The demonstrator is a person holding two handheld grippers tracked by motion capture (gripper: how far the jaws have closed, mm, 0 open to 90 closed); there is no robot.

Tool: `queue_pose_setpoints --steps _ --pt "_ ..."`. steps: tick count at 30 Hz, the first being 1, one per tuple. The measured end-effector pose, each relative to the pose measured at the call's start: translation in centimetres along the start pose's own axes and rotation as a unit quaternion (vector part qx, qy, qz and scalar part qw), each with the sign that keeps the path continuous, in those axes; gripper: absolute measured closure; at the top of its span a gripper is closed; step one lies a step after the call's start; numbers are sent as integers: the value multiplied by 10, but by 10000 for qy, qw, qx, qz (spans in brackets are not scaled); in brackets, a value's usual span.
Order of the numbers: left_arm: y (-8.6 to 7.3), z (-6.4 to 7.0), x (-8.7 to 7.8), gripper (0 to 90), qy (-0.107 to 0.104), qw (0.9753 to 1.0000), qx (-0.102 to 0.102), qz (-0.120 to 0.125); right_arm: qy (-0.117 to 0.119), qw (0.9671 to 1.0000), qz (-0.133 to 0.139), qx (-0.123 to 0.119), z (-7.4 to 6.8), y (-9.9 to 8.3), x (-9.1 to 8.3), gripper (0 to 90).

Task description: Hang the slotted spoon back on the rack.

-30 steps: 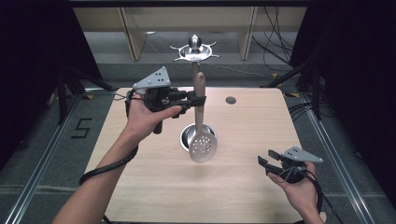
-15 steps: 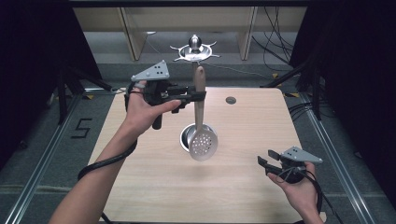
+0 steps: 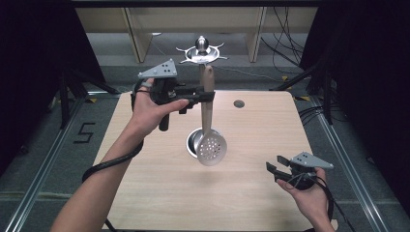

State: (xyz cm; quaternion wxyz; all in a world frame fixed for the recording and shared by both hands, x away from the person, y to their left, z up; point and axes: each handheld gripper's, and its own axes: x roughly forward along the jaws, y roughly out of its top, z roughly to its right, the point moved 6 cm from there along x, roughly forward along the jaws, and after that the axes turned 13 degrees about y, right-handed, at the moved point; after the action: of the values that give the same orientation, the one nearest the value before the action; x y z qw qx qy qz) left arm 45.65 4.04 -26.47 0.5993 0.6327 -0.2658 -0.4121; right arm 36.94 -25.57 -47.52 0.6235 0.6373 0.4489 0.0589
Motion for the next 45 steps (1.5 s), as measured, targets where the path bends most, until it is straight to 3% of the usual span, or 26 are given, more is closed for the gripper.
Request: queue_pose_setpoints --steps 7,10,14,15,18,19,20,22,24,26,29,30,45 --pt "1 -3 0 741 -26 10000 -85 7 -2 10000 30 -2 0 0 1 480" --pt "1 -4 0 741 -26 10000 -92 -8 -56 9996 35 -264 4 1 1 480" --pt "-1 -6 1 740 -33 9999 -97 -25 -49 9997 43 -239 4 1 1 479" --pt "-1 -6 1 740 -34 9999 -99 -26 -7 10000 40 -29 0 0 1 479" --pt "-1 -8 1 740 -36 9999 -138 -2 4 10000 27 -3 0 0 1 479" --pt "-1 -8 1 740 -41 9999 -145 2 -40 9997 47 -241 4 1 1 479" --pt "-1 -8 1 740 -50 9999 -150 1 -49 9996 51 -262 4 1 1 479" --pt "-1 -9 1 740 -45 9999 -158 -9 27 9999 21 -131 2 0 2 479" --pt "-1 -10 1 741 -53 9998 -180 -5 -43 9996 40 -258 4 1 1 479" --pt "-2 -11 2 740 -54 9998 -212 -13 36 9999 21 -124 1 0 2 478" --pt "-2 -12 3 740 -39 9997 -258 -8 -39 9997 35 -227 4 1 1 478" --pt "-2 -13 3 740 -37 9996 -264 -5 -6 10000 15 44 0 -1 1 478" --pt "-3 -17 4 738 -39 9993 -381 47 -2 10000 -24 34 0 -1 1 476"
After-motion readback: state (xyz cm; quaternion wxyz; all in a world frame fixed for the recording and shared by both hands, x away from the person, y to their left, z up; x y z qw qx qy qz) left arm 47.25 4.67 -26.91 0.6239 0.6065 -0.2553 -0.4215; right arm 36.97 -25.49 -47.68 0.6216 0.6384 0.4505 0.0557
